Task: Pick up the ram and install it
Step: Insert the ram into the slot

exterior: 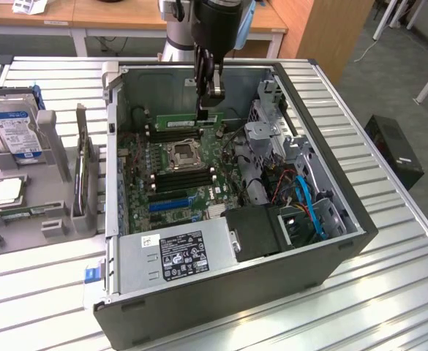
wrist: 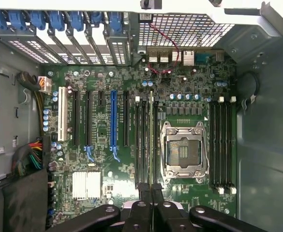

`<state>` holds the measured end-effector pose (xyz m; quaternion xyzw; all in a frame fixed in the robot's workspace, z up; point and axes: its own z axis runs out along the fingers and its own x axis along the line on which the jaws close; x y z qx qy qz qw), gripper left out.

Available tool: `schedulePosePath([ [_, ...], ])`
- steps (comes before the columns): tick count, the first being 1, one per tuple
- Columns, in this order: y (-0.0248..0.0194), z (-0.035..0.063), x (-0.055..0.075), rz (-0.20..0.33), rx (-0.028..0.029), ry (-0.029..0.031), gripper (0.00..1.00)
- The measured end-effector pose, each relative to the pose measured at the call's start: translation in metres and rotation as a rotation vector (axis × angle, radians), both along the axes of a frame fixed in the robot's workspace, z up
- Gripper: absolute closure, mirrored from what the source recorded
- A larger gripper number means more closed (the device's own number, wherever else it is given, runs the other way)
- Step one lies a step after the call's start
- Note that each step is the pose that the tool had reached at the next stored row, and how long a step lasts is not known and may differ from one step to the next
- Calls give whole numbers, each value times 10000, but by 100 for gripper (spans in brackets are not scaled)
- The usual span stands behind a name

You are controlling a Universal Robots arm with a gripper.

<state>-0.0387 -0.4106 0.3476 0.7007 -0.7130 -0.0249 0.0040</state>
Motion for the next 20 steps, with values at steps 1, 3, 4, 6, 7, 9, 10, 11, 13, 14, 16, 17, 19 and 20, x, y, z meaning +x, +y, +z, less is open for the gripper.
schedulePosePath([
  [1,1,-15,0,0,0,0,88],
  [3,0,-46,0,1,-1,1,88],
  [4,0,-64,0,0,0,1,88],
  [6,0,-100,0,0,-1,1,88],
  [7,0,-119,0,0,-1,1,88],
  [9,0,-155,0,0,0,0,88],
  [10,1,-173,0,0,0,0,88],
  [11,0,-192,0,1,0,0,88],
  [13,0,-229,0,0,-1,1,88],
  [14,0,-246,0,0,-1,1,88],
  [16,0,-283,0,1,0,1,88],
  [17,1,-301,0,1,0,0,88],
  [19,0,-335,0,0,-1,0,88],
  [20,1,-353,0,0,1,0,88],
])
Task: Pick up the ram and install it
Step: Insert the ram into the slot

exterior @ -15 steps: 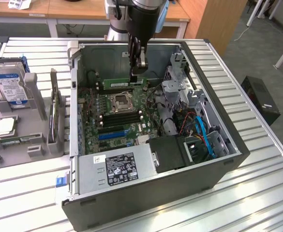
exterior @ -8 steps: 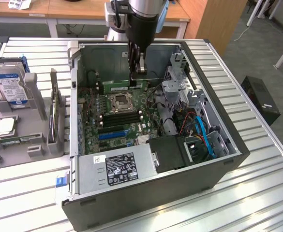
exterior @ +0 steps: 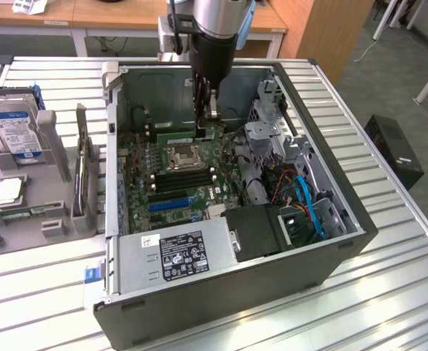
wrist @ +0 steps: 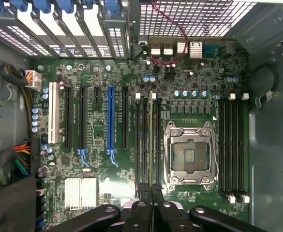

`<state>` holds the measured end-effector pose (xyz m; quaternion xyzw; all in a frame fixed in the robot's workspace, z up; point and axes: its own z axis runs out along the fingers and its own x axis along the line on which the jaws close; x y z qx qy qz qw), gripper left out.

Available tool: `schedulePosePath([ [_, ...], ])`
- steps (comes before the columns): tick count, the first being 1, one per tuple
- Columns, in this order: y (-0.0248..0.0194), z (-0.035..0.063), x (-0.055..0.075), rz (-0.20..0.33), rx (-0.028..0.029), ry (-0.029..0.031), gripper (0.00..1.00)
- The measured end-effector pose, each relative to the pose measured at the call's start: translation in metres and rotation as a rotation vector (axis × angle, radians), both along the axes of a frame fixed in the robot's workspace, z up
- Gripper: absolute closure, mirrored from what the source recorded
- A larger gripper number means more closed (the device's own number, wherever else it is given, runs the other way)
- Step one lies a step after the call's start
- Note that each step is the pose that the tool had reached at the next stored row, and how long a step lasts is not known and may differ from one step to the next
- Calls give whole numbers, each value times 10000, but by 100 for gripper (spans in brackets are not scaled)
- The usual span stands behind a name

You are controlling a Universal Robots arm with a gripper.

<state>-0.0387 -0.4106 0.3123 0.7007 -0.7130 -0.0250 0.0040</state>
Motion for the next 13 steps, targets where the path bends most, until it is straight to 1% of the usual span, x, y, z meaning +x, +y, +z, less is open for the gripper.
schedulePosePath([
  [8,0,-135,-1,0,-1,0,88],
  [13,0,-203,-1,0,-1,-1,88],
])
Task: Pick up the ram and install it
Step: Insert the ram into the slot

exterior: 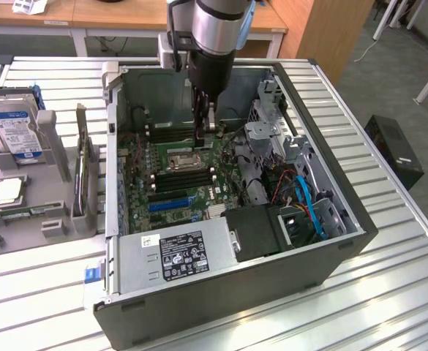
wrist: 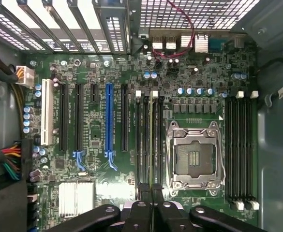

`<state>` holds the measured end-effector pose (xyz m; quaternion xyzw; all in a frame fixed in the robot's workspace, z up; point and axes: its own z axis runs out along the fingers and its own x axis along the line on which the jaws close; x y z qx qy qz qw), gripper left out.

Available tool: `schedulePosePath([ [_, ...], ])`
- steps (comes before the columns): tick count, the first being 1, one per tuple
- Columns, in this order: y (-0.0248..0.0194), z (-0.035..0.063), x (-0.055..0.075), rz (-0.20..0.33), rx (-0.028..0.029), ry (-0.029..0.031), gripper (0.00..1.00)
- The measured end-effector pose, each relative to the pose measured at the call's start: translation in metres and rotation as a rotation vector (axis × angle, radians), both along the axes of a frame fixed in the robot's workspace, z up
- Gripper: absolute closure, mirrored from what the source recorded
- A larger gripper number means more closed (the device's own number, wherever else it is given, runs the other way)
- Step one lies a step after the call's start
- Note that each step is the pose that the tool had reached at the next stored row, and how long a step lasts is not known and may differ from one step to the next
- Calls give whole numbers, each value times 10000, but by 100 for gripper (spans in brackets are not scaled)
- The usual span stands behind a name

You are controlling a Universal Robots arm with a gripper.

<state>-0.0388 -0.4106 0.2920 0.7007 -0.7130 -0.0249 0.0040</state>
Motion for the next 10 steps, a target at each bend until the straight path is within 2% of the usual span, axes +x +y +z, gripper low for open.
schedulePosePath([
  [10,0,-111,0,-1,0,0,88],
])
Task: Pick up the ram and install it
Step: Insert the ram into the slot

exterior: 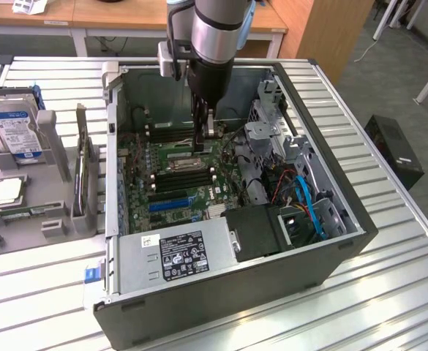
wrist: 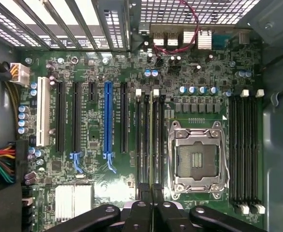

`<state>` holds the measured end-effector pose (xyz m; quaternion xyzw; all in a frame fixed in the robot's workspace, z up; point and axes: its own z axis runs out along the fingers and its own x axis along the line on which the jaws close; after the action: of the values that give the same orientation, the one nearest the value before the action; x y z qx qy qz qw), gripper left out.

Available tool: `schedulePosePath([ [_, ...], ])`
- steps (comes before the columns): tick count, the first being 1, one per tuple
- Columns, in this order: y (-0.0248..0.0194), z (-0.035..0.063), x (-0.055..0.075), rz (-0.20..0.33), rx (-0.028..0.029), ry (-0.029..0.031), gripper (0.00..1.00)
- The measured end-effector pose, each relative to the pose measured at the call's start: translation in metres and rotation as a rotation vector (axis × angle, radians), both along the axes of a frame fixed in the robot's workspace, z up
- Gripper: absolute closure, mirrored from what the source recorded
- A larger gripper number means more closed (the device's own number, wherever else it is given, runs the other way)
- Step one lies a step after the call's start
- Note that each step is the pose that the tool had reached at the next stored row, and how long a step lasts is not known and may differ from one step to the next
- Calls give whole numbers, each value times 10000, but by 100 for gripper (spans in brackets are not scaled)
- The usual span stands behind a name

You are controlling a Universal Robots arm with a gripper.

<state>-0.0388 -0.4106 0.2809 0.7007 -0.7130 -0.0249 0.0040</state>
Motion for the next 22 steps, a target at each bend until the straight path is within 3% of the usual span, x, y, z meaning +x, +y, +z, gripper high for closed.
schedulePosePath([
  [22,0,-284,-27,0,0,-9,88],
])
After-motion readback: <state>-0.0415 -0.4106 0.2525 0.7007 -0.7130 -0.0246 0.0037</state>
